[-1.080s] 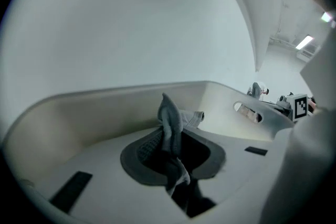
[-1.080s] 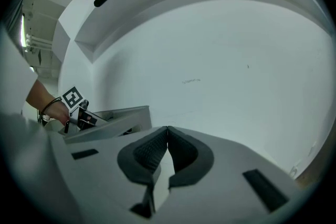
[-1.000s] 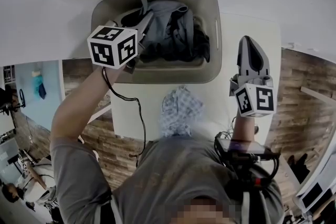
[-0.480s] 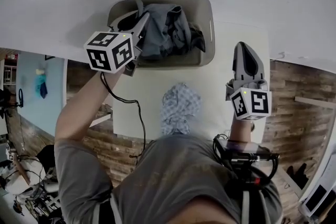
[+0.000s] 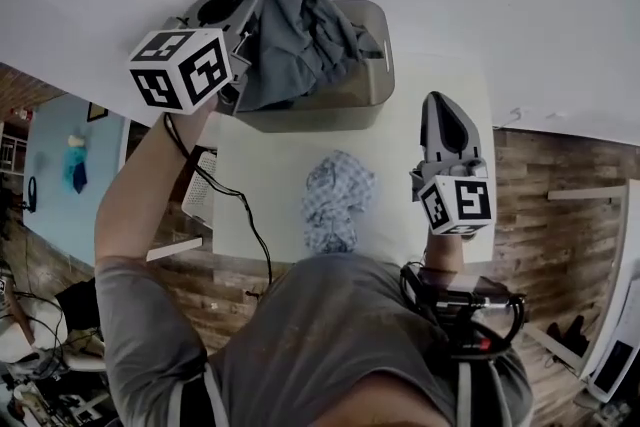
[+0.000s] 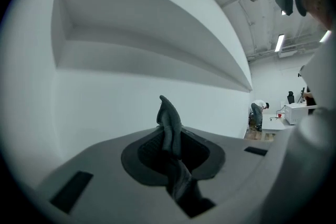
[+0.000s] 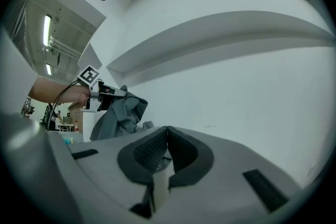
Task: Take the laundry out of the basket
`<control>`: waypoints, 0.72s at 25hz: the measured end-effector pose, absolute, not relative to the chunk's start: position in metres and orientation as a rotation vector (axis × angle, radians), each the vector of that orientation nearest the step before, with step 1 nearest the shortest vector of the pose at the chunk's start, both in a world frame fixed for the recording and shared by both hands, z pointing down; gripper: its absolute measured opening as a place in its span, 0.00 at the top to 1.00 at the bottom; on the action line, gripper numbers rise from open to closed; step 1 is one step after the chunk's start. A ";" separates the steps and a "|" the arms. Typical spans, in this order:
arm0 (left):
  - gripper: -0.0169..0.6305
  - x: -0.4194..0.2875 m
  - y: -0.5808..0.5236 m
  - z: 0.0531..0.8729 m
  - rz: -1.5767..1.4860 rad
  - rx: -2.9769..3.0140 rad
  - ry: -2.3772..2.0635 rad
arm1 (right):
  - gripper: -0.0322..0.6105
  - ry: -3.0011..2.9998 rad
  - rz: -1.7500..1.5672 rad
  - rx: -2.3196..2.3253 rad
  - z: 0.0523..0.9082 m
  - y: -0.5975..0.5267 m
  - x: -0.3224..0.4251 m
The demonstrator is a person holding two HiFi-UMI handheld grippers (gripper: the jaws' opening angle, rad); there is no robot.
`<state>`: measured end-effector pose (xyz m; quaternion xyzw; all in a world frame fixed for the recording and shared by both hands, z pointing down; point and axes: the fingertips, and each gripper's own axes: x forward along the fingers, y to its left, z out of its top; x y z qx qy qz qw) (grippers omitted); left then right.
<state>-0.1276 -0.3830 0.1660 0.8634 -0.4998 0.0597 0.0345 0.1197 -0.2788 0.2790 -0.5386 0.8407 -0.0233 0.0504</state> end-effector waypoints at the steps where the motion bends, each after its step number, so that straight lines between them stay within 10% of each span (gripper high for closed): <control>1: 0.88 -0.125 -0.380 0.152 0.161 2.679 -1.538 | 0.94 2.555 -0.062 -1.638 0.276 -0.273 0.119; 18: 0.88 -0.038 -0.241 -0.009 -0.173 3.061 -1.259 | 0.94 2.437 0.026 -1.806 0.261 -0.137 0.160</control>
